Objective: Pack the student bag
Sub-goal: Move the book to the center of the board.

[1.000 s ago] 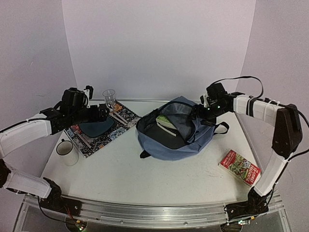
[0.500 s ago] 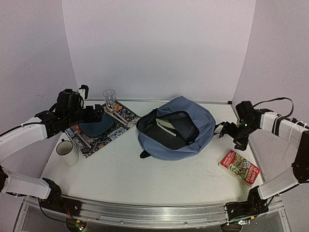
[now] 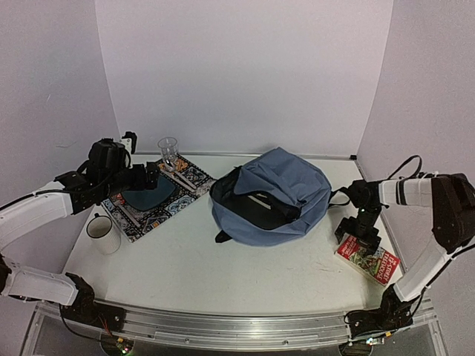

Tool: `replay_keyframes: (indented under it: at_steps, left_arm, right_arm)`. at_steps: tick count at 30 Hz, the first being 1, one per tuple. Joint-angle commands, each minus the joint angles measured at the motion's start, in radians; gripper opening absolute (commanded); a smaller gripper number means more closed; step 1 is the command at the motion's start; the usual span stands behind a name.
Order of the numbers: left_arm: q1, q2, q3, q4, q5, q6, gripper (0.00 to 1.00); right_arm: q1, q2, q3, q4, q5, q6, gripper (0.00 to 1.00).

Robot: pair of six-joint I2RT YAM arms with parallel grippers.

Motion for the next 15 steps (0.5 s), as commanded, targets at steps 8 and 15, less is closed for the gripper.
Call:
replay_keyframes:
  at_steps: [8,15]
  left_arm:
    - [-0.004,-0.028,0.004,0.028,-0.045,0.012,0.99]
    - [-0.005,-0.026,0.002,0.03,-0.045,0.01,0.99]
  right_arm:
    - [0.421,0.18,0.11,0.038,-0.308,0.057,0.98]
    - [0.618,0.162,0.297,-0.075,-0.358,0.017,0.98]
